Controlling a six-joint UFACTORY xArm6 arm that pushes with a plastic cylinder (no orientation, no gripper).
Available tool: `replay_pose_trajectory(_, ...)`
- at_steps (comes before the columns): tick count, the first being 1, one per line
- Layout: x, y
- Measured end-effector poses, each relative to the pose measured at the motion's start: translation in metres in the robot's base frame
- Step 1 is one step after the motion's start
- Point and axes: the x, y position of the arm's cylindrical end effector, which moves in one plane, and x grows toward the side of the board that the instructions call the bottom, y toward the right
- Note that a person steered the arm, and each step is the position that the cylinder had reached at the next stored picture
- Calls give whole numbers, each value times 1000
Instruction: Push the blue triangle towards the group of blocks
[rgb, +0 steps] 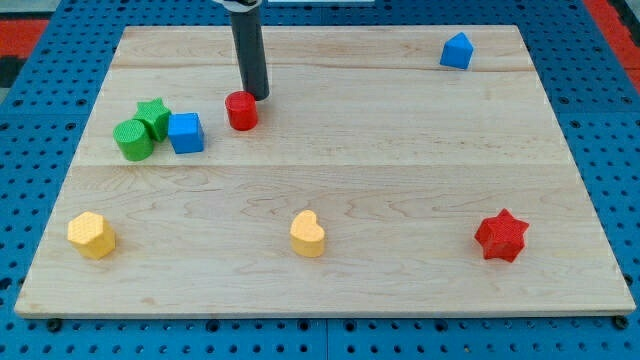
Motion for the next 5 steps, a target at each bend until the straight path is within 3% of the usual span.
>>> replay_pose_trajectory(1,7,14)
replay_pose_trajectory(3,30,-71)
replay_pose_trajectory(5,26,158)
